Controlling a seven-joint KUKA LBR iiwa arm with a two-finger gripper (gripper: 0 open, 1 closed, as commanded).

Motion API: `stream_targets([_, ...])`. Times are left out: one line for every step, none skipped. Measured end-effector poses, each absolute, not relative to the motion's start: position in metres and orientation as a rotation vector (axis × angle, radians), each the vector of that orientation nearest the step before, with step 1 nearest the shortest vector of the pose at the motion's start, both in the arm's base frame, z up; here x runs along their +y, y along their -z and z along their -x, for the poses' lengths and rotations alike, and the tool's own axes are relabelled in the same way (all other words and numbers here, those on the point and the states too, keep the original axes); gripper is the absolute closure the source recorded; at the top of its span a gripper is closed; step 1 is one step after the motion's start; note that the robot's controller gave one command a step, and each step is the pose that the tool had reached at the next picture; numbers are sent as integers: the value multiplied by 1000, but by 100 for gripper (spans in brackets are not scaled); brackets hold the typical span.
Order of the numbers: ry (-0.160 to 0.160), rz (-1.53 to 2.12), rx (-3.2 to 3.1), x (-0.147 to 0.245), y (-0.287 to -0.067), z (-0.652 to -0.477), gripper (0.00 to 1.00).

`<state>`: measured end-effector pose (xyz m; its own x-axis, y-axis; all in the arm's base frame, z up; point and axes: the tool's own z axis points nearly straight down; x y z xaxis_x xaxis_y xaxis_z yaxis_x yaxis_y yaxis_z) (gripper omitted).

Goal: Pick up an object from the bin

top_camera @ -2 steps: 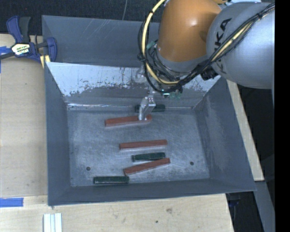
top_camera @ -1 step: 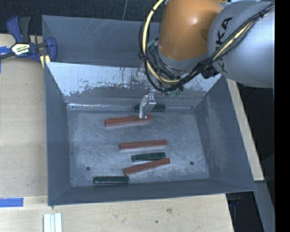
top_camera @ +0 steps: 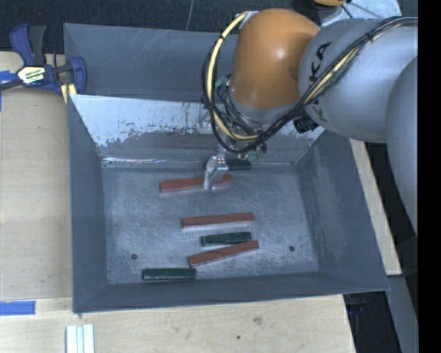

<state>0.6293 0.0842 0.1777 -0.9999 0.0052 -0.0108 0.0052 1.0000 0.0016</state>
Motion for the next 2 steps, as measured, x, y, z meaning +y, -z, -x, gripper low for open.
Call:
stream_targets([-5,235,3106,87,-78,-610,100])
stream_targets([-5,234,3106,86,-78,-610,100])
